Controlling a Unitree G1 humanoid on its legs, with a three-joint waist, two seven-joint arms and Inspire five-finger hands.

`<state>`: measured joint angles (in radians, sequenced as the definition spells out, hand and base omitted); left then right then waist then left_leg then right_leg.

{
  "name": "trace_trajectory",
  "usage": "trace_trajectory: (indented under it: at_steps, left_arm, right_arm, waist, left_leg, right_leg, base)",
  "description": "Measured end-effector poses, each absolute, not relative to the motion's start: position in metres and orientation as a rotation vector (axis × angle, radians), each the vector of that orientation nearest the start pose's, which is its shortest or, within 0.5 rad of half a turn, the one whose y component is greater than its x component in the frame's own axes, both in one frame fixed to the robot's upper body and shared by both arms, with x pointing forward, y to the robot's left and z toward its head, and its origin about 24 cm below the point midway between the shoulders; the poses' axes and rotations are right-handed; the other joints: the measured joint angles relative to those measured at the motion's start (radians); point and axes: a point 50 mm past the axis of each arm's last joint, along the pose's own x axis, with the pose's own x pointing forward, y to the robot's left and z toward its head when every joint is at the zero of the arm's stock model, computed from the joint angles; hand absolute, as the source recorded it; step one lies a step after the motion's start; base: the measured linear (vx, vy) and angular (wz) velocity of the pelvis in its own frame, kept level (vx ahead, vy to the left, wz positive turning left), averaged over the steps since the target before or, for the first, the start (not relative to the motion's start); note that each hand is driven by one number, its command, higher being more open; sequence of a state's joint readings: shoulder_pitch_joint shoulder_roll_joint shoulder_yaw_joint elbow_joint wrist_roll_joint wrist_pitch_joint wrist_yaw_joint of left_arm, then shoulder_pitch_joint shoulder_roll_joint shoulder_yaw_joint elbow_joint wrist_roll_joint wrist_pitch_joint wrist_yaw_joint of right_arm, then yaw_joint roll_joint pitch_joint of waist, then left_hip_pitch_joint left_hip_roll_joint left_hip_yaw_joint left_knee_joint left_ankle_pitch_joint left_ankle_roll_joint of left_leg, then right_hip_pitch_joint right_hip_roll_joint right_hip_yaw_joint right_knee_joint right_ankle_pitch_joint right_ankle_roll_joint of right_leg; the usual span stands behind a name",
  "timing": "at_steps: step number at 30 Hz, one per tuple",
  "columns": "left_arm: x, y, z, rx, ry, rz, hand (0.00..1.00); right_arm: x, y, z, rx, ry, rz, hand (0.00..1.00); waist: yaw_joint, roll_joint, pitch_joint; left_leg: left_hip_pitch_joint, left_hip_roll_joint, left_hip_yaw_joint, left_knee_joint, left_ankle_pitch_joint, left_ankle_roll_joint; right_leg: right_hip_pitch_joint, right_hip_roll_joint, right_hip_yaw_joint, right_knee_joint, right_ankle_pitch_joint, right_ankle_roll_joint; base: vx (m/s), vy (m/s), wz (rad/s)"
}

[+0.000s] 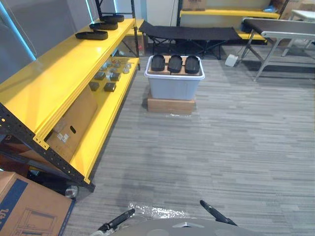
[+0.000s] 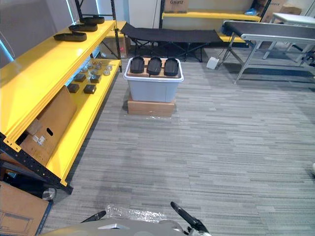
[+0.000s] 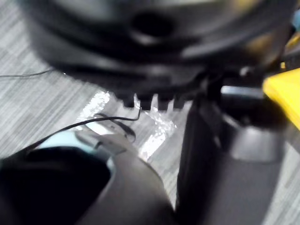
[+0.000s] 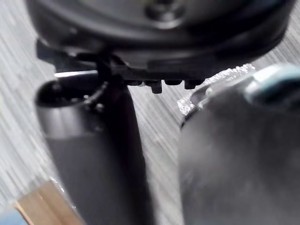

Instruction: Walk over and take three plastic housings, then place them on the shelf

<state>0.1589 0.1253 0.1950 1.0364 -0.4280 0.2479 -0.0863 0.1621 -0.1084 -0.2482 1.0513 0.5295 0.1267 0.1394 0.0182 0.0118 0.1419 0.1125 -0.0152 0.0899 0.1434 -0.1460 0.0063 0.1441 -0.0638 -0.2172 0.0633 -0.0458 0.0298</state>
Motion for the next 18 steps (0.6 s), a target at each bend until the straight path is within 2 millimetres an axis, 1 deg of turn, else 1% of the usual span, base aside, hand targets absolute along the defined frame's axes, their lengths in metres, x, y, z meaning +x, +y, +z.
trace_trajectory:
  at_steps: [1,4,5,8,11,12,13,18]
  left_arm:
    - [0.046,0.208,-0.169,-0.502,1.306,0.42,1.0]
    - [0.044,0.206,-0.17,-0.516,1.312,0.431,1.0]
    - [0.039,0.205,-0.171,-0.519,1.322,0.431,1.0]
    - [0.04,0.204,-0.171,-0.528,1.32,0.428,1.0]
    - [0.04,0.205,-0.171,-0.53,1.319,0.433,1.0]
    - [0.041,0.205,-0.171,-0.539,1.314,0.439,1.0]
    - [0.041,0.207,-0.17,-0.541,1.312,0.444,1.0]
    - [0.04,0.208,-0.17,-0.568,1.305,0.472,1.0]
  right_arm:
    - [0.051,-0.212,-0.167,0.636,1.148,-0.504,1.0]
    - [0.047,-0.212,-0.169,0.665,1.16,-0.549,1.0]
    - [0.046,-0.21,-0.169,0.682,1.164,-0.557,1.0]
    - [0.046,-0.208,-0.17,0.705,1.17,-0.566,1.0]
    - [0.047,-0.204,-0.171,0.716,1.184,-0.556,1.0]
    - [0.048,-0.203,-0.171,0.716,1.185,-0.554,1.0]
    - [0.048,-0.202,-0.171,0.716,1.179,-0.553,1.0]
    - [0.05,-0.202,-0.171,0.704,1.147,-0.56,1.0]
  waist:
    - [0.001,0.003,0.0]
    - [0.002,0.005,0.004]
    - [0.002,0.002,0.004]
    - [0.001,-0.003,0.003]
    - [0.002,-0.005,0.004]
    - [0.003,-0.014,0.01]
    - [0.003,-0.013,0.01]
    - [0.002,-0.02,0.015]
  left_leg:
    - [0.002,0.007,0.025,-0.014,0.011,-0.007]
    - [0.032,0.003,0.027,-0.042,0.024,0.003]
    - [0.055,0.0,0.027,-0.056,0.026,0.004]
    - [0.074,-0.005,0.028,-0.079,0.032,0.004]
    - [0.076,-0.009,0.028,-0.092,0.036,0.003]
    - [0.087,-0.01,0.028,-0.107,0.042,0.003]
    - [0.093,-0.01,0.027,-0.116,0.046,0.003]
    - [0.107,-0.011,0.026,-0.139,0.059,0.003]
  right_leg:
    - [0.005,-0.001,-0.005,-0.018,0.008,0.001]
    - [0.03,-0.001,-0.006,-0.039,0.015,0.004]
    - [0.053,-0.001,-0.009,-0.055,0.016,0.005]
    - [0.067,-0.002,-0.01,-0.074,0.018,0.009]
    - [0.069,-0.003,-0.012,-0.084,0.021,0.014]
    - [0.071,-0.004,-0.013,-0.084,0.021,0.014]
    - [0.075,-0.004,-0.017,-0.085,0.021,0.014]
    - [0.075,-0.003,-0.019,-0.085,0.02,0.015]
  base:
    - [0.03,-0.011,0.07]
    - [0.07,0.02,0.01]
    - [0.06,0.02,-0.01]
    - [0.05,0.028,-0.01]
    - [0.04,0.032,0.0]
    - [0.0,0.0,0.0]
    - [0.0,0.0,0.0]
    - [-0.01,0.0,0.0]
